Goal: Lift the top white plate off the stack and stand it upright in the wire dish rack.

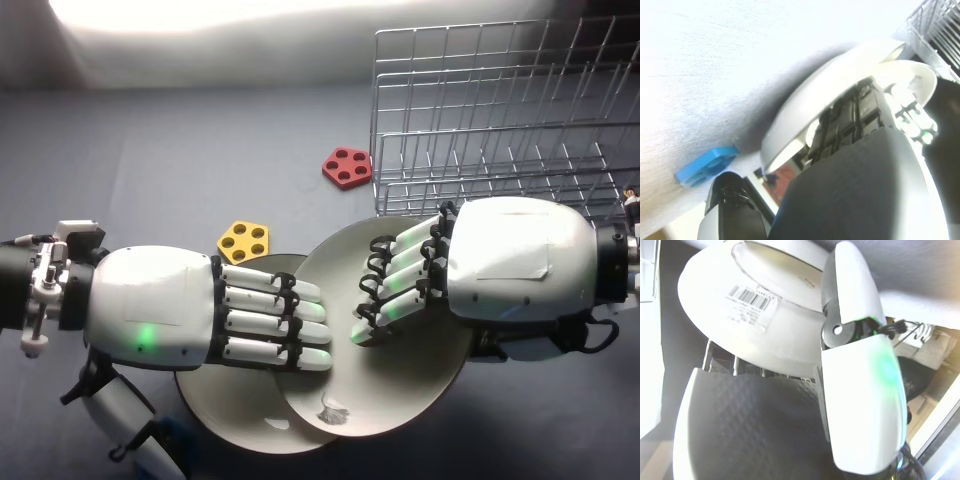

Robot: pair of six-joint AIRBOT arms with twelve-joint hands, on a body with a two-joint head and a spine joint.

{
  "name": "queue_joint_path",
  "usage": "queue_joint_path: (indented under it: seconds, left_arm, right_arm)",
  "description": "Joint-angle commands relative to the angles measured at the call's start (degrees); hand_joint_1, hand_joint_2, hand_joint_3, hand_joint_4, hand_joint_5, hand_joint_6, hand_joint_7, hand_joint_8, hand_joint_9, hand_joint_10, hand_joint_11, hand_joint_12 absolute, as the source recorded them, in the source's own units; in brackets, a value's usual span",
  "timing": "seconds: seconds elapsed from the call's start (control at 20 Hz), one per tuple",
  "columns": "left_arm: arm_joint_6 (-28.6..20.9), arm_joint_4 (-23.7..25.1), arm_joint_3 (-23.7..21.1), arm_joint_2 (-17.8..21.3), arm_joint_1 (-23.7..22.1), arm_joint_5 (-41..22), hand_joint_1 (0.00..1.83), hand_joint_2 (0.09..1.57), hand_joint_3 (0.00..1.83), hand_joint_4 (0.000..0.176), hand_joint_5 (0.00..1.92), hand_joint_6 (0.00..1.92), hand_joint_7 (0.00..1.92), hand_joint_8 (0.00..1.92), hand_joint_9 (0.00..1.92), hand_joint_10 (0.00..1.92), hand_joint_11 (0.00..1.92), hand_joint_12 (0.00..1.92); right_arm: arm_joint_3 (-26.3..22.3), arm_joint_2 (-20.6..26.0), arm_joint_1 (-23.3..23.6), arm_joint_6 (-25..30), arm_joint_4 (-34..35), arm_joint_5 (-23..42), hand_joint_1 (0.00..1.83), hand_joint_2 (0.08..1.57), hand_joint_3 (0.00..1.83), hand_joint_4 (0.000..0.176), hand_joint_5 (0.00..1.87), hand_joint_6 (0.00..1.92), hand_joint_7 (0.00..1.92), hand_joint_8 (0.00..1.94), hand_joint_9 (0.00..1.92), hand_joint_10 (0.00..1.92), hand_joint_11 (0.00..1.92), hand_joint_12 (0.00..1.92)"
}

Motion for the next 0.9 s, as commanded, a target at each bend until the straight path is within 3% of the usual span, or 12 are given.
queue_joint_path:
  seconds: [0.0, 0.05, 0.1, 0.15, 0.2, 0.25, 0.3, 0.35, 0.6, 0.85]
  left_arm:
    - [0.04, 0.91, 0.32, -0.82, -0.01, 5.59, 0.11, 0.94, 0.0, 0.0, 0.08, 0.0, 0.09, 0.0, 0.08, 0.01, 0.09, 0.02]
    - [0.02, 0.88, 0.37, -0.82, -0.01, 5.56, 0.11, 0.94, 0.0, 0.0, 0.1, 0.01, 0.11, 0.01, 0.1, 0.01, 0.11, 0.03]
    - [0.02, 0.81, 0.44, -0.83, 0.0, 5.49, 0.1, 0.94, 0.0, 0.0, 0.09, 0.0, 0.09, 0.0, 0.09, 0.0, 0.09, 0.02]
    - [0.0, 0.76, 0.47, -0.83, 0.03, 5.49, 0.1, 0.94, 0.0, 0.0, 0.08, 0.0, 0.08, 0.0, 0.08, 0.0, 0.09, 0.02]
    - [-0.03, 0.73, 0.47, -0.83, 0.03, 5.49, 0.1, 0.94, 0.0, 0.0, 0.08, 0.0, 0.08, 0.0, 0.08, 0.0, 0.09, 0.02]
    - [-0.03, 0.72, 0.49, -0.83, 0.03, 5.48, 0.1, 0.94, 0.0, 0.0, 0.08, 0.0, 0.08, 0.0, 0.08, 0.0, 0.11, 0.03]
    - [-0.03, 0.71, 0.53, -0.83, 0.05, 5.48, 0.11, 0.94, 0.0, 0.0, 0.07, 0.0, 0.08, 0.0, 0.07, 0.0, 0.1, 0.02]
    - [-0.03, 0.71, 0.56, -0.83, 0.07, 5.48, 0.11, 0.94, 0.0, 0.0, 0.07, 0.0, 0.07, 0.0, 0.07, 0.0, 0.1, 0.02]
    - [-0.16, -0.76, 0.65, -0.45, 0.3, 5.14, 0.1, 0.94, 0.0, 0.0, 0.05, 0.0, 0.06, 0.0, 0.07, 0.0, 0.1, 0.02]
    - [-1.41, -6.12, 1.65, 1.55, 0.03, 3.35, 0.07, 0.94, 0.0, 0.0, 0.1, 0.01, 0.1, 0.01, 0.09, 0.01, 0.12, 0.03]
  right_arm:
    - [-0.24, 0.58, -0.15, 0.03, 1.54, 2.93, 1.4, 1.05, 0.0, 0.0, 0.82, 0.01, 0.82, 0.01, 0.85, 0.01, 0.87, 0.18]
    - [-0.47, 0.6, -0.15, 0.03, 1.54, 2.97, 1.39, 1.06, 0.0, 0.0, 0.85, 0.0, 0.86, 0.0, 0.9, 0.0, 0.93, 0.18]
    - [-0.98, 0.66, -0.15, 0.03, 1.54, 2.98, 1.74, 1.0, 0.0, 0.0, 0.9, 0.0, 0.93, 0.01, 0.97, 0.01, 0.89, 1.02]
    - [-1.46, 0.7, -0.15, 0.03, 1.56, 2.98, 1.51, 1.02, 0.0, 0.0, 1.0, 0.88, 1.33, 0.02, 1.18, 0.56, 1.09, 1.18]
    - [-1.78, 0.7, -0.14, 0.03, 1.7, 2.98, 1.51, 1.02, 0.0, 0.0, 1.0, 0.88, 1.33, 0.02, 1.18, 0.56, 1.09, 1.18]
    - [-2.14, 0.7, -0.14, 0.03, 2.08, 2.97, 1.5, 1.02, 0.0, 0.0, 1.01, 0.92, 1.23, 0.26, 1.2, 0.54, 1.11, 1.17]
    - [-2.44, 0.7, -0.14, 0.03, 2.64, 2.97, 1.5, 1.04, 0.0, 0.0, 0.98, 0.96, 1.12, 0.47, 1.12, 0.68, 1.06, 1.24]
    - [-2.7, 0.69, -0.14, 0.03, 3.11, 2.97, 1.5, 1.05, 0.0, 0.0, 0.97, 0.98, 1.09, 0.53, 1.09, 0.74, 1.05, 1.27]
    - [-4.47, 1.07, 0.2, 0.03, 3.19, 2.97, 1.5, 1.03, 0.0, 0.0, 1.01, 0.92, 1.15, 0.43, 1.15, 0.64, 1.05, 1.26]
    - [-7.82, 2.7, 4.4, 0.12, 2.84, 2.3, 1.5, 1.03, 0.0, 0.0, 1.03, 0.89, 1.19, 0.39, 1.16, 0.6, 1.05, 1.23]
